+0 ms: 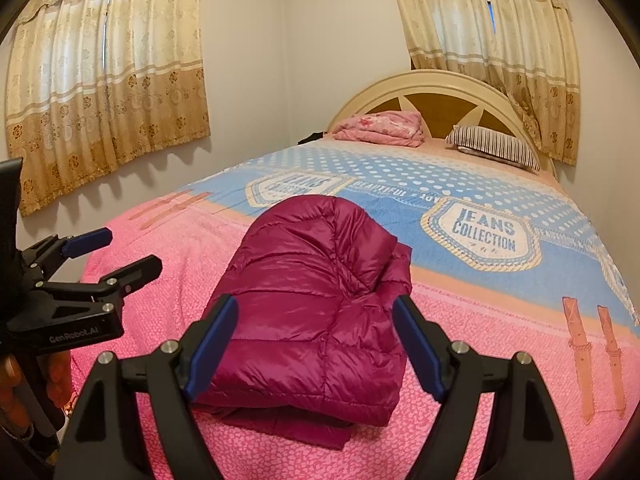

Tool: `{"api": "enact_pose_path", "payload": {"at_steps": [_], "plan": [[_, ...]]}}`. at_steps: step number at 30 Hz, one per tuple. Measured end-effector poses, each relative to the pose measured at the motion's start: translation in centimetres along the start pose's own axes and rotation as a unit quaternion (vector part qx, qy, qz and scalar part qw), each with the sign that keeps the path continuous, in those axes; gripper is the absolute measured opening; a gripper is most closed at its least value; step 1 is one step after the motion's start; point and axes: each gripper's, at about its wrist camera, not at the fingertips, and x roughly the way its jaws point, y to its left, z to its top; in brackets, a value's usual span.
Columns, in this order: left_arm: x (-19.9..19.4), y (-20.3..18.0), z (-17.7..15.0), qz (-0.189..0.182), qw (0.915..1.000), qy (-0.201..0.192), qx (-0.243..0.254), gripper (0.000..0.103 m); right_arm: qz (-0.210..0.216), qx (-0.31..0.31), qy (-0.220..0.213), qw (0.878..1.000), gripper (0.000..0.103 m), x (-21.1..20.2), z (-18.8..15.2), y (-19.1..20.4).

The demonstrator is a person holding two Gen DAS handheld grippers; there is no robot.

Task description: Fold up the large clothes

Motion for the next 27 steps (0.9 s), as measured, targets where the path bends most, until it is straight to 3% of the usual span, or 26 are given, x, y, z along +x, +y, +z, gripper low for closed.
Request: {"api": "enact_pose_path", "payload": {"at_steps": [6, 27], "plan": [[-0.9, 0.1, 0.4, 0.008, 0.9998, -0.018, -0.003, 0.097, 0.001, 0.003, -0.005, 1.0, 0.082, -0.3, 0.1, -0.3], [-1.2, 0.0, 0.0, 0.018, 0.9994, -0.029, -0.001, 0.1, 0.006, -0.002, -0.006, 1.0, 0.082, -0.6, -0.2, 0.0]]}}
